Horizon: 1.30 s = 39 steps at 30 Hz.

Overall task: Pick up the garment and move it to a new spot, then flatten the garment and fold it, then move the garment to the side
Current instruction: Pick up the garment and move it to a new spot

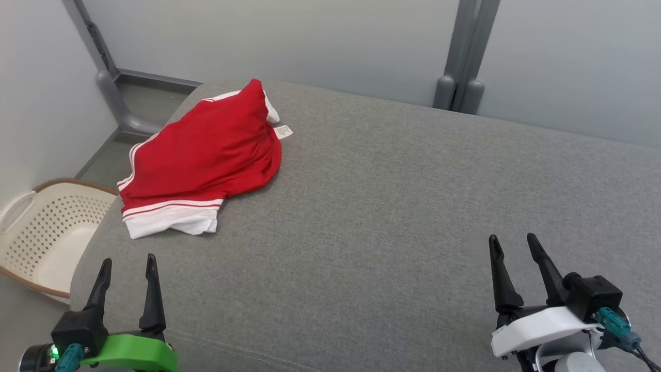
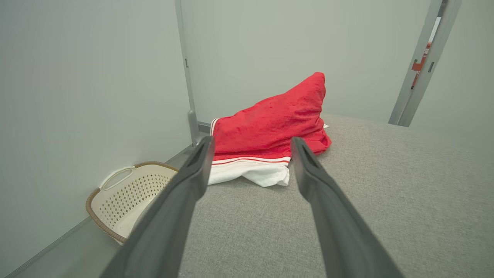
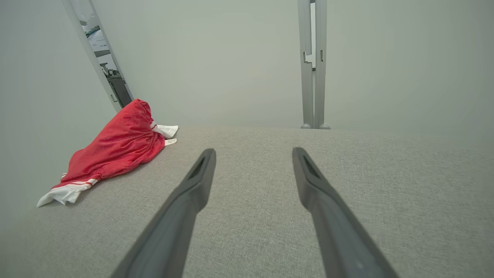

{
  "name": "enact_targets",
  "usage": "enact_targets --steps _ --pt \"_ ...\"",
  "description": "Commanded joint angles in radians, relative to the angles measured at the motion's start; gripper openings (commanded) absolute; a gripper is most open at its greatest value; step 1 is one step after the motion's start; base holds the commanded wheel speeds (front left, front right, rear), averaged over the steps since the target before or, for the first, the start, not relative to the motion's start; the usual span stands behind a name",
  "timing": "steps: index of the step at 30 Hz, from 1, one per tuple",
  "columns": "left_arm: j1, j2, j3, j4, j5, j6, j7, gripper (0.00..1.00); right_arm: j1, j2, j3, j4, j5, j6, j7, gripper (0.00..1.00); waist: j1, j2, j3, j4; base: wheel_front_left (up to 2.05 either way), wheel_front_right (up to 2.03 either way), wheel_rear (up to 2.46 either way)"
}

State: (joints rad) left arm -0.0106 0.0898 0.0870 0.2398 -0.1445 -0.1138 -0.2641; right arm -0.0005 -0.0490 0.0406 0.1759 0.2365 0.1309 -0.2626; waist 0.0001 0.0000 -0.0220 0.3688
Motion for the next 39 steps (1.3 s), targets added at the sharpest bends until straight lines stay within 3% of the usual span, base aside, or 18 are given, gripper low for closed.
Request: enact_targets --steps 1,12,22,29,39 --pt "0.003 0.008 0.004 0.000 -0.012 0.006 -0.001 1.00 0.001 -0.003 0.000 0.002 0.006 0.000 -0.003 1.00 -0.0001 0.0000 0.006 0.048 0.00 0.00 0.00" --pt "0.029 0.014 0.015 -0.009 -0.003 0.005 -0.001 1.00 -0.008 -0.003 0.015 0.012 0.009 0.000 -0.003 1.00 -0.0001 0.0000 0.009 0.073 0.00 0.00 0.00" --pt "-0.049 0.012 0.021 0.010 -0.035 -0.001 -0.001 1.00 -0.034 -0.015 0.019 0.010 -0.018 0.000 -0.003 1.00 -0.0001 0.0000 0.060 0.005 0.00 0.00 0.00" --pt "-0.290 0.074 0.022 0.079 -0.091 -0.011 -0.001 1.00 -0.102 -0.044 0.030 -0.005 -0.050 0.000 -0.004 1.00 -0.0001 0.0000 0.207 -0.102 0.00 0.00 0.00" --pt "-0.681 0.216 0.004 0.205 -0.160 -0.018 -0.001 1.00 -0.192 -0.082 -0.014 -0.056 -0.101 -0.001 0.004 1.00 -0.0001 0.0000 0.433 -0.265 0.00 0.00 0.00"
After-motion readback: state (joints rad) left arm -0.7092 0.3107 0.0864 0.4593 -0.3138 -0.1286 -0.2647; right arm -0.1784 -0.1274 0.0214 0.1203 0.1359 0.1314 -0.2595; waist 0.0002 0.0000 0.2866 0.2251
